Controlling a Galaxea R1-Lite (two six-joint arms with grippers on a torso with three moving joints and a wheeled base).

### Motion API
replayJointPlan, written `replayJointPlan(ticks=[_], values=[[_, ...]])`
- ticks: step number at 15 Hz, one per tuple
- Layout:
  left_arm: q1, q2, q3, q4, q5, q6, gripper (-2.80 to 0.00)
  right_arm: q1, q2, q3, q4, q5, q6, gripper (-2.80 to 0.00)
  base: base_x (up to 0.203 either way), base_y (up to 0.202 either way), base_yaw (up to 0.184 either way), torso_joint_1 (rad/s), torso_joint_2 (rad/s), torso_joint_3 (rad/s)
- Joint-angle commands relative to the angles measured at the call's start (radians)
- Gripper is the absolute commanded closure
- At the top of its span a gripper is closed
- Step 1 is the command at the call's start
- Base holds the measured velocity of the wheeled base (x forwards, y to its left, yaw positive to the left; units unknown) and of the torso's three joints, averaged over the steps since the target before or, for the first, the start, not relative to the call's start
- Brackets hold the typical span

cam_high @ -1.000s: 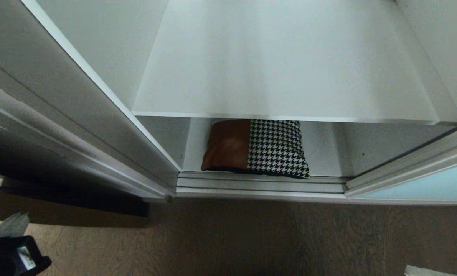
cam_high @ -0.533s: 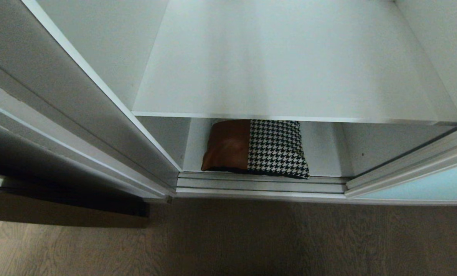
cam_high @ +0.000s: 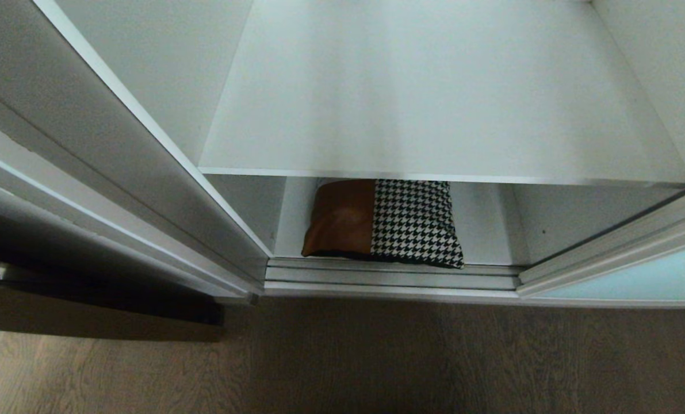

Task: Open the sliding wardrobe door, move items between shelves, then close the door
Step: Close the door

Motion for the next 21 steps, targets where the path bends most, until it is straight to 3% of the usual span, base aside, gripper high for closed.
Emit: replayJointPlan(ticks=[1, 5, 6, 19, 21], values=[[0.010, -0.122, -0.012, 0.052, -0.187, -0.022, 0.00, 0.000, -0.021, 0.005, -0.001, 0.003, 0.002, 0.00, 0.000, 0.000, 0.000, 0.000, 0.00, 0.000], [0.012, -0.186, -0.015, 0.137, -0.483, -0.026, 0.00, 0.002, -0.033, 0.005, -0.001, 0.002, 0.005, 0.00, 0.000, 0.000, 0.000, 0.000, 0.00, 0.000], [0.012, -0.187, -0.002, 0.152, -0.517, -0.013, 0.00, 0.002, -0.039, 0.005, -0.001, 0.002, 0.005, 0.00, 0.000, 0.000, 0.000, 0.000, 0.00, 0.000], [0.012, -0.189, 0.000, 0.143, -0.510, -0.017, 0.00, 0.009, -0.043, 0.050, -0.011, -0.008, 0.003, 0.00, 0.000, 0.000, 0.000, 0.000, 0.00, 0.000], [0.012, -0.189, 0.000, 0.143, -0.510, -0.017, 0.00, 0.014, -0.044, 0.060, -0.013, -0.065, 0.000, 0.00, 0.000, 0.000, 0.000, 0.000, 0.00, 0.000]])
